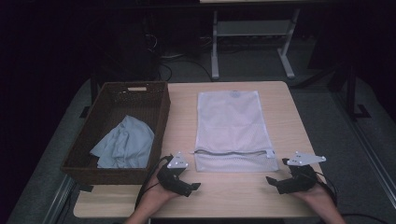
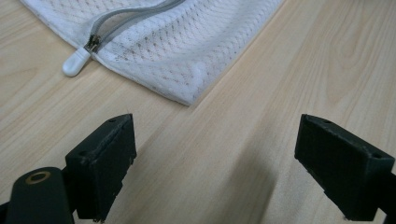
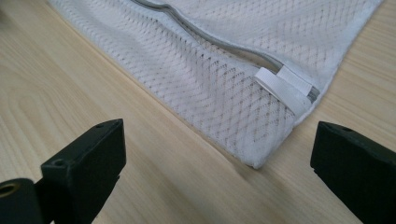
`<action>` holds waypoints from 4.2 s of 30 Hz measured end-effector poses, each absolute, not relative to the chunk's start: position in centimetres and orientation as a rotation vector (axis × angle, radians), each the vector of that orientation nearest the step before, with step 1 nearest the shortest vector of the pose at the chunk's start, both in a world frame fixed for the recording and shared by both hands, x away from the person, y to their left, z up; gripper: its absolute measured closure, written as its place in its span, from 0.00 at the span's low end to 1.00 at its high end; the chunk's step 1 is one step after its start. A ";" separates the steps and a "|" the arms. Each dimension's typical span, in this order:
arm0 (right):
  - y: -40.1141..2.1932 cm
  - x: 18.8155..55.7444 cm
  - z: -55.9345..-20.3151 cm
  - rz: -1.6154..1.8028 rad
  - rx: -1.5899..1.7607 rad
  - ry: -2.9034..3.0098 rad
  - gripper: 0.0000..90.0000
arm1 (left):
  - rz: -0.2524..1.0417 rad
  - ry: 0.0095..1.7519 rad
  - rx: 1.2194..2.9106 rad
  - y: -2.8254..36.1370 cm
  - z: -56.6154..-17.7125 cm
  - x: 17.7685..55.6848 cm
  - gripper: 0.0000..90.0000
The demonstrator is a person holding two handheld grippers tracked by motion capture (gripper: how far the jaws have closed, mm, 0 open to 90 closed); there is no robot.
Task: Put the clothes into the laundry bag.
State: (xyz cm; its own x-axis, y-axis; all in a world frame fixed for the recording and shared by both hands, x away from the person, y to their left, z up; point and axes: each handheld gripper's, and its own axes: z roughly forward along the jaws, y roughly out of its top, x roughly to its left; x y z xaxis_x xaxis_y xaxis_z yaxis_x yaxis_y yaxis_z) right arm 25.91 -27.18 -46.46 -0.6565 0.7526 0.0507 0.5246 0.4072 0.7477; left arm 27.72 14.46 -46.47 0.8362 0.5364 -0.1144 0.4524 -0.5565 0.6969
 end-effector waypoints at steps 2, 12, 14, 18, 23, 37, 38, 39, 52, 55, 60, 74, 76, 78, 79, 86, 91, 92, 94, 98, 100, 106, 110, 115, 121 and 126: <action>-27.2 25.9 -46.5 1.093 1.112 2.373 0.03 | 0.139 0.726 2.242 14.4 -46.4 27.7 0.13; -27.2 26.1 -45.6 1.097 1.109 2.366 0.05 | 0.164 0.679 2.280 13.6 -46.5 27.2 0.14; -26.9 26.2 -45.1 1.093 1.105 2.349 0.05 | 0.165 0.681 2.273 13.9 -46.4 27.3 0.14; -26.8 26.4 -44.7 1.102 1.105 2.347 0.09 | 0.159 0.684 2.272 14.2 -46.5 27.5 0.14; -26.7 26.9 -44.4 1.115 1.103 2.348 0.14 | 0.159 0.690 2.265 14.4 -46.5 27.7 0.14; -26.4 28.5 -43.8 1.144 1.110 2.385 0.17 | 0.149 0.683 2.260 14.5 -46.5 27.8 0.14; -26.3 28.6 -43.7 1.143 1.109 2.387 0.17 | 0.149 0.681 2.260 14.5 -46.5 27.8 0.14; -26.2 28.9 -43.6 1.138 1.103 2.388 0.17 | 0.149 0.681 2.260 14.5 -46.5 27.8 0.14; -25.9 31.3 -42.5 1.130 1.121 2.381 0.24 | 0.137 0.680 2.259 14.5 -46.5 27.8 0.14; -25.9 32.0 -42.1 1.145 1.128 2.368 0.28 | 0.137 0.681 2.258 14.5 -46.4 27.9 0.14; -25.8 33.5 -41.4 1.131 1.128 2.352 0.33 | 0.134 0.685 2.255 14.5 -46.5 27.8 0.14; -24.7 38.3 -41.5 1.088 1.175 2.349 0.61 | 0.137 0.680 2.267 14.4 -46.4 27.8 0.14; -24.7 38.9 -41.8 1.081 1.192 2.345 0.64 | 0.136 0.680 2.266 14.4 -46.4 27.8 0.14; -24.8 40.0 -42.4 1.072 1.227 2.300 0.73 | 0.132 0.684 2.263 14.4 -46.5 27.8 0.14; -24.8 40.0 -42.4 1.072 1.227 2.300 0.73 | 0.132 0.684 2.263 14.4 -46.5 27.8 0.14; -25.0 42.1 -44.7 1.001 1.316 2.266 0.88 | 0.131 0.681 2.269 14.4 -46.5 27.9 0.14; -25.7 42.9 -46.1 0.956 1.370 2.268 0.99 | 0.134 0.683 2.266 14.5 -46.5 27.9 0.14; -25.7 42.9 -46.1 0.956 1.370 2.268 0.99 | 0.133 0.686 2.265 14.5 -46.5 27.9 0.14; -25.8 43.1 -46.5 0.936 1.385 2.283 0.99 | 0.133 0.687 2.264 14.4 -46.5 27.9 0.14; -26.0 43.3 -46.9 0.915 1.392 2.300 0.99 | 0.133 0.686 2.265 14.4 -46.5 27.9 0.14; -26.0 43.2 -46.8 0.904 1.395 2.301 0.99 | 0.133 0.687 2.263 14.4 -46.5 27.9 0.14; -26.5 43.2 -46.7 0.886 1.406 2.303 0.99 | 0.125 0.682 2.267 14.3 -46.6 27.9 0.14; -27.4 43.2 -46.6 0.864 1.419 2.298 0.99 | 0.127 0.682 2.266 14.3 -46.5 27.8 0.14; -28.4 43.1 -46.5 0.843 1.432 2.298 0.99 | 0.124 0.684 2.264 14.3 -46.6 27.9 0.14; -29.6 42.9 -46.4 0.801 1.444 2.287 0.99 | 0.121 0.681 2.268 14.3 -46.6 27.9 0.14; -30.6 42.8 -46.3 0.794 1.468 2.283 0.99 | 0.124 0.688 2.260 14.4 -46.5 28.0 0.14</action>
